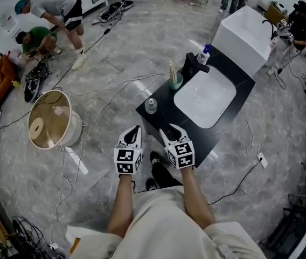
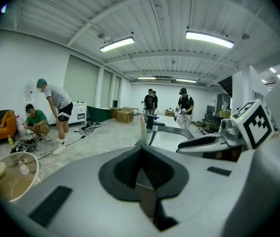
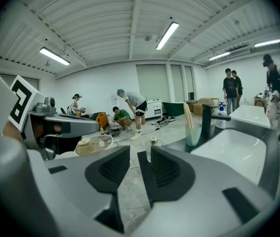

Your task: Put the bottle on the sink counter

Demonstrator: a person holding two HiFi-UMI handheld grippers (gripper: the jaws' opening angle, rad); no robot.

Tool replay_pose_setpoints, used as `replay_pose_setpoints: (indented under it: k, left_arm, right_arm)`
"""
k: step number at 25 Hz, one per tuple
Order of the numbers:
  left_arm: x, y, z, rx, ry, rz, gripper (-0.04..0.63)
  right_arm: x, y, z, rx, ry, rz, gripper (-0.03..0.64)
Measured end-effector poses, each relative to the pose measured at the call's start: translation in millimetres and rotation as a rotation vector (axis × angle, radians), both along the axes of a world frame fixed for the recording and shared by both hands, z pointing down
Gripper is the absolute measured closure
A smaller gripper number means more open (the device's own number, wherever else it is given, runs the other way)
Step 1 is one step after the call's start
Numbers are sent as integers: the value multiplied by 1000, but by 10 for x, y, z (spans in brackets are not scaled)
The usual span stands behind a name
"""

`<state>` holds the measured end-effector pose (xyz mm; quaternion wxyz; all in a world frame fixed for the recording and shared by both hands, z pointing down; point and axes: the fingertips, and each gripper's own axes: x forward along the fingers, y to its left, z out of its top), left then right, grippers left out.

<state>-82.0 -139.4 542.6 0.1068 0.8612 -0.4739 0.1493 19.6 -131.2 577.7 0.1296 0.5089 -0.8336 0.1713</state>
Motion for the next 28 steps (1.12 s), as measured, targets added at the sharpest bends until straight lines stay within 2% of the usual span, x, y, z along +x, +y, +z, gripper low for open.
replay_pose_setpoints:
  k: [11,20,24,28]
  left_arm:
    - [171,-61,30,-7,5,25,589]
    - [249,4,76,-21,0,36,589]
    - [209,6,104,-29,-1,20,589]
    - [211,51,135,-41,28,43,589]
  right_arm:
    - [99,-65,-89,40,-14,42,583]
    - [111,9,-118,35,-59,30,612]
    - [101,32,-78,17,-50,21,612]
    - [70,69,-8,-7,-39,14,612]
